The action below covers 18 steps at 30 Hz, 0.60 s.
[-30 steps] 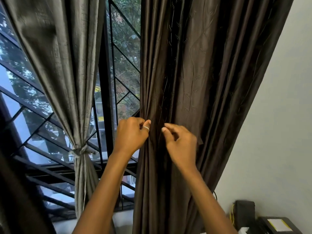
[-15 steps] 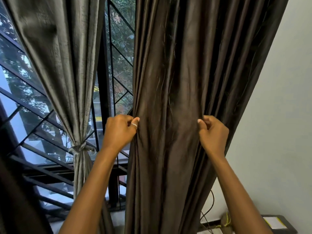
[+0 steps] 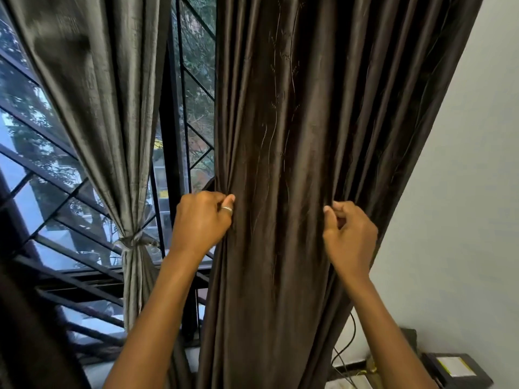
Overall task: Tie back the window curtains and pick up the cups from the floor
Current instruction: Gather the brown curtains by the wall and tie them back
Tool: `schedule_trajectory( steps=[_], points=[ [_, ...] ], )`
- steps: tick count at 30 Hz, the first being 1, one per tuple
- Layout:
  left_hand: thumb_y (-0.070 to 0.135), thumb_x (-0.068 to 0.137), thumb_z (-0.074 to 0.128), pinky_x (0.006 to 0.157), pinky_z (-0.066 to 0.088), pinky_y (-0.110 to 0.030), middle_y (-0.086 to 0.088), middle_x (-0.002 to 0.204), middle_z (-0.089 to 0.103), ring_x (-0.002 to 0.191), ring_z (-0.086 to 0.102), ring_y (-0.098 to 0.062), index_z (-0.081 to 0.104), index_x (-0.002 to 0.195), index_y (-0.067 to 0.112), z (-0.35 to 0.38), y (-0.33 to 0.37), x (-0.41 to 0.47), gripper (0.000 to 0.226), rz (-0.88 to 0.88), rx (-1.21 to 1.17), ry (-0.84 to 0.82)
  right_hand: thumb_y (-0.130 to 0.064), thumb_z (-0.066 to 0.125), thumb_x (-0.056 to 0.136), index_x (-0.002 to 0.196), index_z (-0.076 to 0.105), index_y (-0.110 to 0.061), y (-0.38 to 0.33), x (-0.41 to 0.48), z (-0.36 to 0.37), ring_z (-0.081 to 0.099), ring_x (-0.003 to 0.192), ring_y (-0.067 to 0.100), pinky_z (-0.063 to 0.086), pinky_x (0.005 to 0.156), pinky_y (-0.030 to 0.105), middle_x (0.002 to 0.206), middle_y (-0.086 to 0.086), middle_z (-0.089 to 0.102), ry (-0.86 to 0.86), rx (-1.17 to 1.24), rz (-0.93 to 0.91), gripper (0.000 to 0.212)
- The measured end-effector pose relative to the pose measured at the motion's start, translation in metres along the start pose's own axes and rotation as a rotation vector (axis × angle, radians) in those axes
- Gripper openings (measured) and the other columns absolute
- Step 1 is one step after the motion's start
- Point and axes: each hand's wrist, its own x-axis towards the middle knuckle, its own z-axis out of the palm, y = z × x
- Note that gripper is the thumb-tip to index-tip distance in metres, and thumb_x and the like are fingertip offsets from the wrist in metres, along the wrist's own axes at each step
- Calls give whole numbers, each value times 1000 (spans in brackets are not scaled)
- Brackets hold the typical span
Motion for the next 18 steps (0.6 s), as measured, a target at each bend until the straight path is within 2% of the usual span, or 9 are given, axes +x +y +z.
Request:
schedule_trajectory(
  steps=[6,13,18],
  points=[
    [32,97,58,48,34,-35,2,41,34,42,38,-18,47,53,16,16,33,-9,49,46,-61,-20,-18,69,91,97,71,-14,-43,-26,29,66,75,27,55,68,44,84,4,69,-98,104,-99,8],
    [31,99,56,48,28,-29,4,45,40,44,40,-11,52,57,20,23,37,-14,43,59,-141,-20,-23,63,95,97,69,-17,-68,-40,50,63,72,19,52,63,44,84,-1,66,-187,210,-88,9],
    [30,100,55,48,29,-22,8,47,44,46,45,-8,51,59,24,23,33,-13,41,39,-171,-26,-20,65,96,95,71,-15,-73,-42,54,61,68,11,52,61,39,81,-3,65,-170,232,-72,7]
  ],
)
